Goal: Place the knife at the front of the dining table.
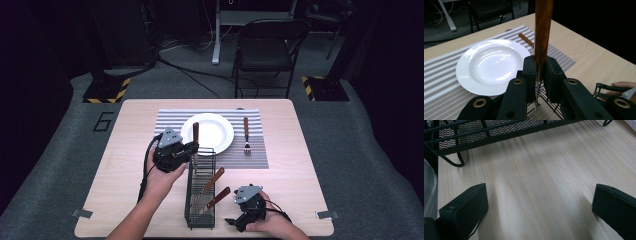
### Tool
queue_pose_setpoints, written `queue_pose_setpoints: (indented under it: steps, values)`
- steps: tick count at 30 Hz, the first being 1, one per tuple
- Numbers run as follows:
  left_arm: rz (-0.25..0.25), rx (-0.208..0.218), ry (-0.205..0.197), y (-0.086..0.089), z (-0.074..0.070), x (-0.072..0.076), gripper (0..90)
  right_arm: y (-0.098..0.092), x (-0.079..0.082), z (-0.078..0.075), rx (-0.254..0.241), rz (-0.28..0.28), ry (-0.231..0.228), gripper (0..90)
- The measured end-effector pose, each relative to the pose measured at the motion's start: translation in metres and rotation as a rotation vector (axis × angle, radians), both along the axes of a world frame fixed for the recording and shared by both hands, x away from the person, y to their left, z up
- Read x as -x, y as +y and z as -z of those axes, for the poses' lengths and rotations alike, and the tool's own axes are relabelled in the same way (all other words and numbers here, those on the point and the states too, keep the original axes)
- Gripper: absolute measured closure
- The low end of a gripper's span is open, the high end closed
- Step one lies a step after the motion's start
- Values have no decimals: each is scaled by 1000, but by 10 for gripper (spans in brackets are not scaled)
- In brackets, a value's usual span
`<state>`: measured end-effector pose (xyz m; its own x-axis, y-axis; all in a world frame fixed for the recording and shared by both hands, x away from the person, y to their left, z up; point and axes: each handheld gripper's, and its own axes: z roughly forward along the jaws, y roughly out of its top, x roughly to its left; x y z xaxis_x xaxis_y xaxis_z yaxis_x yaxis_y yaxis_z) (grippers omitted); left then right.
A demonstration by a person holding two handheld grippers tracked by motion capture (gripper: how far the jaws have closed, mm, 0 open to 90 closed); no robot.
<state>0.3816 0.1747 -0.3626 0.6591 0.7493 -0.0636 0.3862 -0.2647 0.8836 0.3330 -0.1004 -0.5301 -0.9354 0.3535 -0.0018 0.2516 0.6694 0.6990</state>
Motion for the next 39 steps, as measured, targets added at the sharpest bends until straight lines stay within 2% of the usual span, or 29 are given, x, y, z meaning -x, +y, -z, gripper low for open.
queue_pose_setpoints:
  steps: [7, 19, 26, 34, 39]
  values:
    - [6, -1, -25, 1, -23, 0, 801, 0, 0, 0, 0, 1, 1, 0]
    - [-7, 6, -68, 14, -51, 2, 801, 0, 0, 0, 0, 1, 1, 0]
    - [-37, 11, -55, 28, -50, -2, 801, 0, 0, 0, -2, 1, 5, 0]
    - [-73, 37, -42, 45, -41, -8, 801, 0, 0, 0, -2, 1, 4, 0]
    - [-102, 32, -34, 54, -35, -11, 801, 0, 0, 0, -2, 1, 5, 0]
